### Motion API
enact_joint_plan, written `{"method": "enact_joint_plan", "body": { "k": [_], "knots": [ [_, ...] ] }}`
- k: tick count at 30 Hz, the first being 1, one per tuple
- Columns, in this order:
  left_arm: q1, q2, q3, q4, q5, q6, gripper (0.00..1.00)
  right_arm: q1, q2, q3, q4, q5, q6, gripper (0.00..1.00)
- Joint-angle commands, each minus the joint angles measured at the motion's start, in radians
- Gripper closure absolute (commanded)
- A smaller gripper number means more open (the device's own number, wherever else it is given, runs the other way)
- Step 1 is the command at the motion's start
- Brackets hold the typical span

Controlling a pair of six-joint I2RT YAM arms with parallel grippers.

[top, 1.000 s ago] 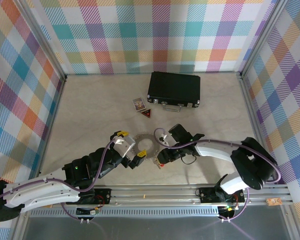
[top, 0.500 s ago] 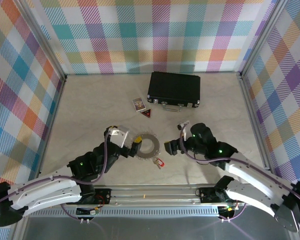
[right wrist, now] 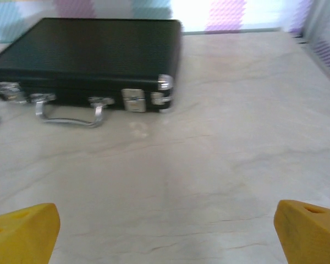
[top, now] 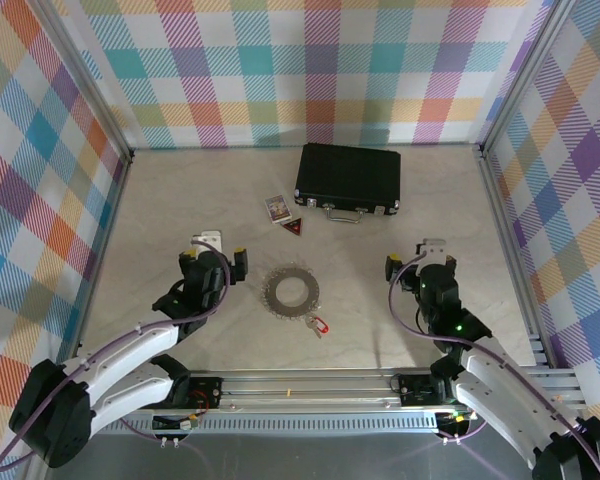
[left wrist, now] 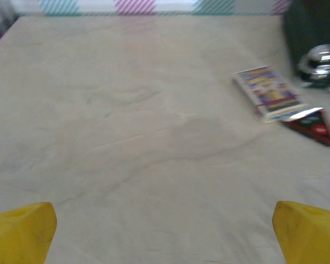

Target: Put the keys on the keyring

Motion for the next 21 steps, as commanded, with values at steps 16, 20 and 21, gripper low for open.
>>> {"method": "enact_joint_plan", "body": {
  "k": [16, 20, 21],
  "knots": [
    [0.255, 0.352, -0.031, 0.463, -0.058, 0.125, 0.00, -0.115, 0.437, -0.063, 0.606, 0.084, -0.165, 0.01],
    [0.273, 0.374, -0.043, 0.539, -0.025, 0.139, 0.00, -0.115, 0.601, -0.028, 0.780, 0.084, -0.220, 0.01],
    [0.286, 0.381, -0.043, 0.553, -0.016, 0.134, 0.00, -0.115, 0.650, -0.017, 0.834, 0.072, -0.236, 0.01]
  ]
}}
